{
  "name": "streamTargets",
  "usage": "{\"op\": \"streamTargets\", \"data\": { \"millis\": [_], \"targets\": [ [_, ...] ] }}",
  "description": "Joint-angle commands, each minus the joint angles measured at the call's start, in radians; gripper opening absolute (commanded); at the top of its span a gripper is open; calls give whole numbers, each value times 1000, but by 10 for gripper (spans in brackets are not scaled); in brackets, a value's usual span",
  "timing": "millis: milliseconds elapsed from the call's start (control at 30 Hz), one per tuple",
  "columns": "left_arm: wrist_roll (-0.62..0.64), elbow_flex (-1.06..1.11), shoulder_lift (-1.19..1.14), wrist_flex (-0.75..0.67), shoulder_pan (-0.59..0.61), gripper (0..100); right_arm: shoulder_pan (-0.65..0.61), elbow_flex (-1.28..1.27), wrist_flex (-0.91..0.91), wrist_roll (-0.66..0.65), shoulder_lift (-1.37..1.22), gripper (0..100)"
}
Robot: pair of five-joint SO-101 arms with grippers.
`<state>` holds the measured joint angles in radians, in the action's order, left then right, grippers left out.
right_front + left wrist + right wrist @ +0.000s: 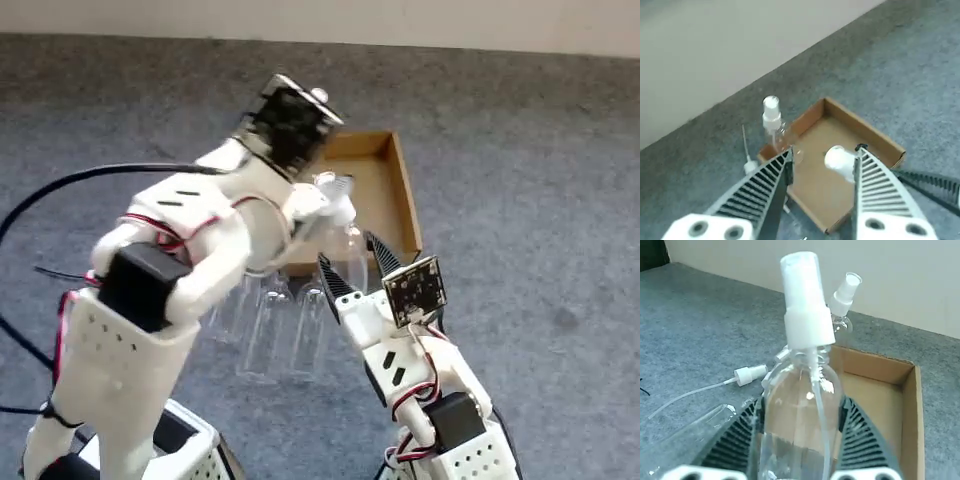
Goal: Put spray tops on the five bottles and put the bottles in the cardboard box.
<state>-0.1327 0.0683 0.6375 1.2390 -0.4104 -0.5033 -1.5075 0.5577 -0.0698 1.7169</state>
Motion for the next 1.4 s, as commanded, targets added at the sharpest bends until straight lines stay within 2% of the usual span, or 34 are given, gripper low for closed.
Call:
{"op": "streamTargets", "data": {
  "millis": [0, 133, 300, 467, 600, 800, 967, 1100, 1367],
  "targets": [
    [-5, 96, 113, 20, 108, 192, 90, 53, -56, 6, -1, 5],
    [-5, 390, 303, -97, 120, 196, 136, 179, -87, 6, -102, 5],
    [-3, 746, 533, -261, 117, 197, 134, 455, -87, 17, -410, 5],
    [-2, 932, 661, -351, 113, 233, 133, 725, -67, 167, -677, 5],
    [-2, 986, 673, -354, 113, 266, 51, 842, 5, 207, -796, 5],
    [12, 987, 682, -351, 122, 266, -87, 848, 10, 206, -891, 5],
    [38, 993, 682, -354, 122, 266, -99, 848, 24, 209, -921, 5],
    [38, 993, 677, -358, 153, 266, -99, 871, 159, 209, -920, 5],
    [40, 1063, 674, -460, 188, 266, -97, 941, 277, 203, -920, 5]
  ]
}}
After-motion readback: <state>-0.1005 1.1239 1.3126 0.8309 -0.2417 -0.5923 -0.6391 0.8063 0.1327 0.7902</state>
